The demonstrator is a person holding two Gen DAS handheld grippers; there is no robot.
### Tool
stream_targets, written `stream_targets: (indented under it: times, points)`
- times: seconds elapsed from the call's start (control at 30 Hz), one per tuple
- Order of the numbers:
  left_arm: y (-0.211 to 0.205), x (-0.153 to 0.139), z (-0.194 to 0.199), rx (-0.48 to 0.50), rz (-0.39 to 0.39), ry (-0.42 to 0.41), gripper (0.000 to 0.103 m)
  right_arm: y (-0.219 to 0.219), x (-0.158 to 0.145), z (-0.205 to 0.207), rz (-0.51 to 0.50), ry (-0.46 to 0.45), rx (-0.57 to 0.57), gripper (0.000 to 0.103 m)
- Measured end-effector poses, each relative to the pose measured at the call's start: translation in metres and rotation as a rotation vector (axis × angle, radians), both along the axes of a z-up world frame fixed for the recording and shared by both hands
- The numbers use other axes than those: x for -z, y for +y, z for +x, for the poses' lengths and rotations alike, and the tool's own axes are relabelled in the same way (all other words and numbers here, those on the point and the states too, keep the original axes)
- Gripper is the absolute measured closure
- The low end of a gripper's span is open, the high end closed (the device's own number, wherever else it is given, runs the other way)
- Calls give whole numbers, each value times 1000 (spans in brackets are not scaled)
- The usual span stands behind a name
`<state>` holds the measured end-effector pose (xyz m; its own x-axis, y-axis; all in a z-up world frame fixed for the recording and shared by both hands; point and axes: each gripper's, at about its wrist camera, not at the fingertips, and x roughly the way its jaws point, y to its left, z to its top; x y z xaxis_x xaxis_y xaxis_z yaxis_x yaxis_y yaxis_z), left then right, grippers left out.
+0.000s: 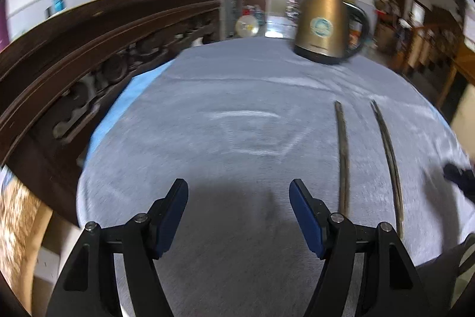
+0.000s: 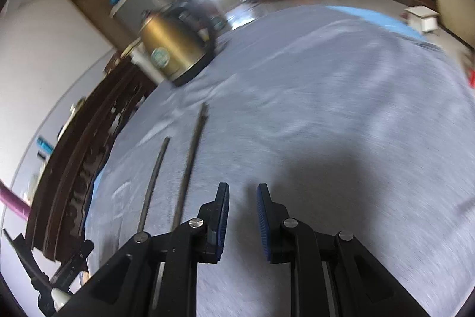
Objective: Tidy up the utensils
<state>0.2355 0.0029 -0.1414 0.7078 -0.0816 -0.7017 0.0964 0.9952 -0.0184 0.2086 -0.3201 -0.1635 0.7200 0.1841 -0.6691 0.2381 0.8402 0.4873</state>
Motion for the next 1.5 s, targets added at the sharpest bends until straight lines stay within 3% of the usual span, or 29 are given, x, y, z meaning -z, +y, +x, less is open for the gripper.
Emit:
stream_targets:
  times: [0.17,0.4,0.5,0.57,0.6,0.73,1.0,1.07,1.27,1.5]
  points:
    - [-22,8,3,110,35,14,32,35,7,51,-40,45,-121,82]
    - [-42,23,11,204,75,32,32,72,16,84,-109,99,-235,82]
    - [-45,26,14,247,39,45,34,79,19,88,-160,103,-240,81]
    - [-48,32,19,298,0,89,59,78,19,88,-170,100,-248,81]
    - [-50,35,23,306,-10,107,62,79,19,89,-187,100,-253,84]
    - [-54,34,34,325,-84,114,65,76,17,89,-277,105,-234,88]
    - [-69,36,58,406,-185,144,75,30,14,87,-237,125,-129,88]
    - [-65,35,69,406,-219,171,75,24,13,92,-220,130,-127,82]
    - [-68,28,105,371,-179,171,75,33,9,119,-205,124,-165,82]
    - [-87,29,128,398,-117,184,75,52,13,142,-336,141,-202,84]
